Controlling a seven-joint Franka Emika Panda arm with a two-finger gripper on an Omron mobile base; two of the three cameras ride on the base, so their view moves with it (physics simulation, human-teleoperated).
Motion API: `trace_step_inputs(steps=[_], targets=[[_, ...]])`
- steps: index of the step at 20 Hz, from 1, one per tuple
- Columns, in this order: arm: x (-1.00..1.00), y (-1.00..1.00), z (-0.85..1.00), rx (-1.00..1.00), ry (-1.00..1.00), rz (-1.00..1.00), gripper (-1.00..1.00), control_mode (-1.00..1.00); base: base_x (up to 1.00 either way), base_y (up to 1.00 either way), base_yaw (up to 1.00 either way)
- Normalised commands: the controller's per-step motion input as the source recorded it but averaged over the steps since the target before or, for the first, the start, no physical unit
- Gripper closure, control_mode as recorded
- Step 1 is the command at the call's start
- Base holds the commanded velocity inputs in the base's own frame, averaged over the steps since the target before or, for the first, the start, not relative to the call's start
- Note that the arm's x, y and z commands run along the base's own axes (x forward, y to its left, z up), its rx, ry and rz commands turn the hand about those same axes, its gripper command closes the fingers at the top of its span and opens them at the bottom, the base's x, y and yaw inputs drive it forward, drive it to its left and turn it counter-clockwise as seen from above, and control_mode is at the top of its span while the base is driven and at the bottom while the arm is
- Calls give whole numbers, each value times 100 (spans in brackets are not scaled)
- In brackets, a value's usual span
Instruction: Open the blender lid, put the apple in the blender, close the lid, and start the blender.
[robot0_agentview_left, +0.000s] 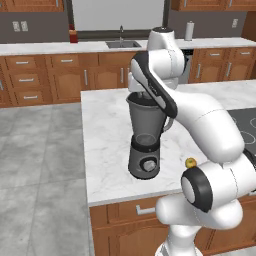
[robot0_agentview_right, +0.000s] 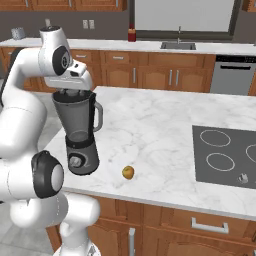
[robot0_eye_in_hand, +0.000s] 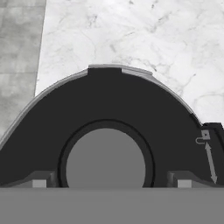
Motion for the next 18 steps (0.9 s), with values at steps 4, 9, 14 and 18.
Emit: trace_step_inputs(steps=[4, 9, 14, 18], targets=[[0, 0, -48, 0, 0, 0, 100, -100, 0, 0, 0], [7, 14, -23, 2, 0, 0, 100, -100, 0, 0, 0], [6, 18, -1, 3, 0, 1, 100, -100, 0, 0, 0], [0, 3, 34, 6, -1, 5, 100, -100, 0, 0, 0]])
